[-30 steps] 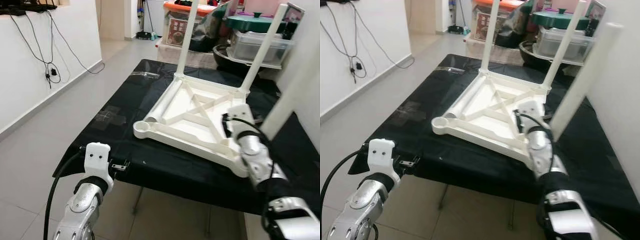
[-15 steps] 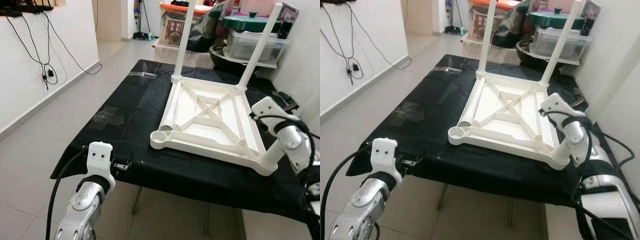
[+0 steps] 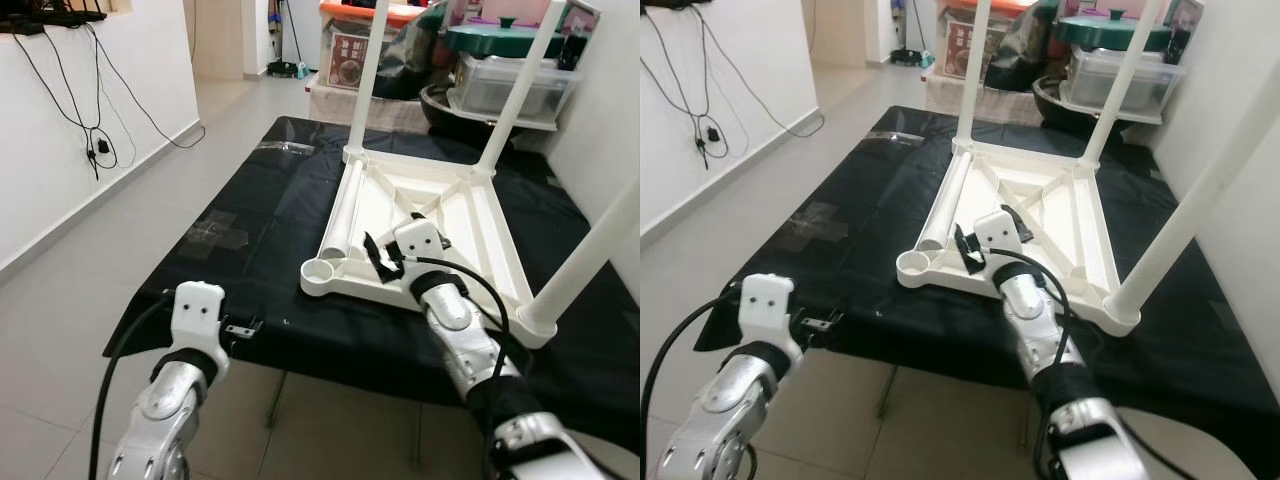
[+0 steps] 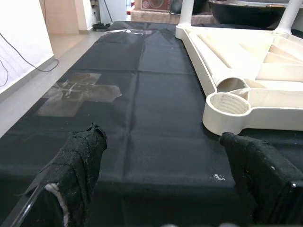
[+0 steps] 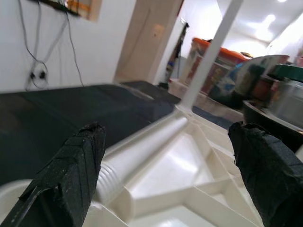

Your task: Building children table

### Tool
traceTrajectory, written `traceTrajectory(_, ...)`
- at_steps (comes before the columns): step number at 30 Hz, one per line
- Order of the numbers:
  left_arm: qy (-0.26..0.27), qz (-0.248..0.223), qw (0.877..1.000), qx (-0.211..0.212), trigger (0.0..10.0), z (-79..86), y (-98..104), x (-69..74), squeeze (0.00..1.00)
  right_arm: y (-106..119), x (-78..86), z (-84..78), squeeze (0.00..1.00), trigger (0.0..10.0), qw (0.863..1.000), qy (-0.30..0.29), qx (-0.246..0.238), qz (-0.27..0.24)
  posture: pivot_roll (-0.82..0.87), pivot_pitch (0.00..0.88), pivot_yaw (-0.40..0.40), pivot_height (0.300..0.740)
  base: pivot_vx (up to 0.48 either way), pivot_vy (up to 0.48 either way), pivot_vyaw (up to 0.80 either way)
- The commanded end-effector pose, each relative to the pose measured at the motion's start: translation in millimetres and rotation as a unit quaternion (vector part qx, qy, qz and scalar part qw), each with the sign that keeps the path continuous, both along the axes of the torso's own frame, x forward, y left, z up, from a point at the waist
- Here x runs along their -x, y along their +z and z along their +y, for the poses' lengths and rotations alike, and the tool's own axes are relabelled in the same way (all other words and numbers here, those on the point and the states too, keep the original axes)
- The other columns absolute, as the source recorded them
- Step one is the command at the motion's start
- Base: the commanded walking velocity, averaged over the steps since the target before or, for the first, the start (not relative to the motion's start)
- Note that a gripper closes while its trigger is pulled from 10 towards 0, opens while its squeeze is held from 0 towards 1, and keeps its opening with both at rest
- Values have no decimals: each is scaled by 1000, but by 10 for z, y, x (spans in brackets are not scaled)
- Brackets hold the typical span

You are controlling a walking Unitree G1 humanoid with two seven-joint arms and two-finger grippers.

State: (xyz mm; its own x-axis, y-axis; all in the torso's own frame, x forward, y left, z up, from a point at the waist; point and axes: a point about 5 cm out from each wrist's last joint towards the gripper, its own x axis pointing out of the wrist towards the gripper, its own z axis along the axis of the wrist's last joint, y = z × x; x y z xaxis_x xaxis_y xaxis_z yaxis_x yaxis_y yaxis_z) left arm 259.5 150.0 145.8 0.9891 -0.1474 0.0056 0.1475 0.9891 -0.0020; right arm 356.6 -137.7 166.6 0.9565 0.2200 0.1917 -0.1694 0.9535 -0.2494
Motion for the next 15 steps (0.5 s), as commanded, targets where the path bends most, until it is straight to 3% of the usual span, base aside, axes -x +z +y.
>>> traceTrajectory(1, -4, 3, 1000, -1, 10000, 1, -7, 16, 0, -85, 70, 12, 0, 10000, 999, -1, -35, 25, 108, 0, -74, 740, 0, 0, 0)
traceTrajectory(8, -4, 13, 1000, 15, 10000, -7, -35, 60, 0, -77, 218, 1, 0, 10000, 995, -20, -91, 43, 105, 0, -77, 740, 0, 0, 0)
traceTrajectory(15, -13, 18, 1000, 13, 10000, -26, -49, 61, 0, -79, 282, 68, 0, 10000, 994, -11, -95, 49, 102, 0, -70, 740, 0, 442, -800)
